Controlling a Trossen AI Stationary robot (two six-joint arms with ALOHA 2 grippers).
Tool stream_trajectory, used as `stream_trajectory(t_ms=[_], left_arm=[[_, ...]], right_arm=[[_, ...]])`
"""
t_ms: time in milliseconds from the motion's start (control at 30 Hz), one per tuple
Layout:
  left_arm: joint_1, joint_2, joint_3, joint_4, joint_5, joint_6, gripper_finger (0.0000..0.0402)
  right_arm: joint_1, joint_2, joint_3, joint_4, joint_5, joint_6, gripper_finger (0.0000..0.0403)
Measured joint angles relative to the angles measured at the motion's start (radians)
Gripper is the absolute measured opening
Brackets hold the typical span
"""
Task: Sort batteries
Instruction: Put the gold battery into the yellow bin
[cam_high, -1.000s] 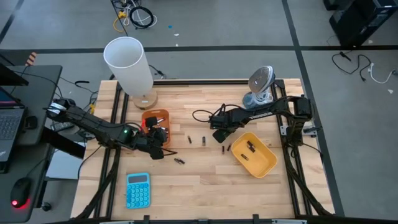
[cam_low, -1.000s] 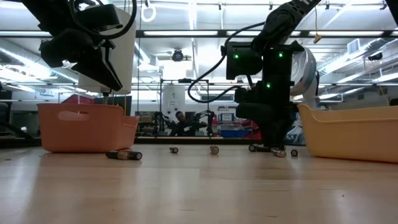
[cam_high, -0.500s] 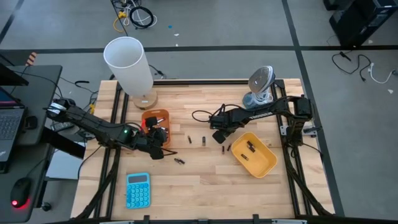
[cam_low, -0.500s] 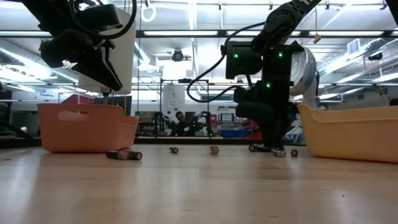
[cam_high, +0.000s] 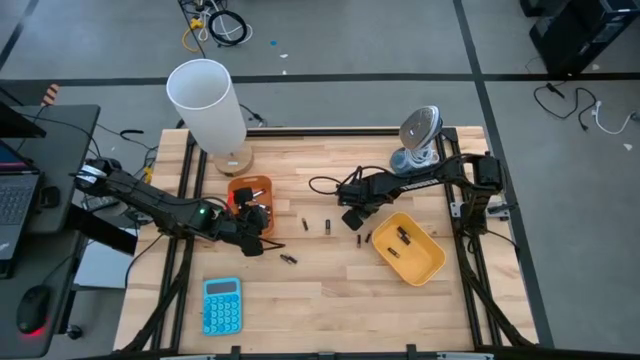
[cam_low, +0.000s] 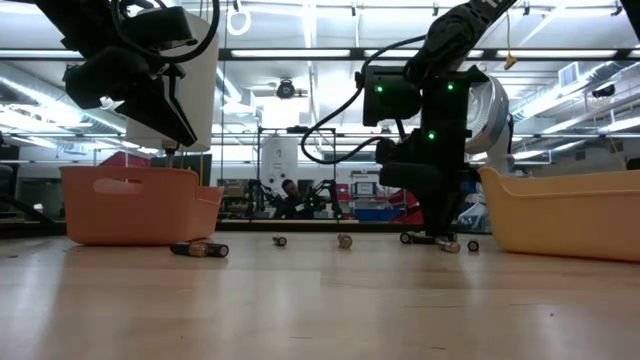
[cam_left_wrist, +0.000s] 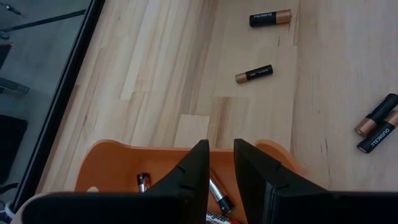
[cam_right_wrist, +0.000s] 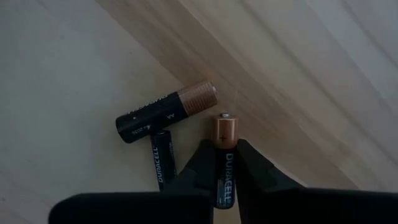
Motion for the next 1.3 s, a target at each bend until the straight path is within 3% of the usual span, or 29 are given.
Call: stream_trajectory(t_ms=[600,1000,1300], left_arm=[[0.000,0.000,0.000,0.000,0.000,-0.003,0.0076],[0.000,0.000,0.000,0.000,0.000,-0.003,0.0076],[0.000,0.000,0.000,0.000,0.000,-0.003,0.0076]], right_arm=[[0.004,0.001,0.186,-0.255,0.020,-0.097,0.0025],[0.048,-0.176,0.273,-0.359,0.026,-0.150,0.0025],[0.173,-0.295,0.273,-0.494,0.023,-0.010,0.0025]])
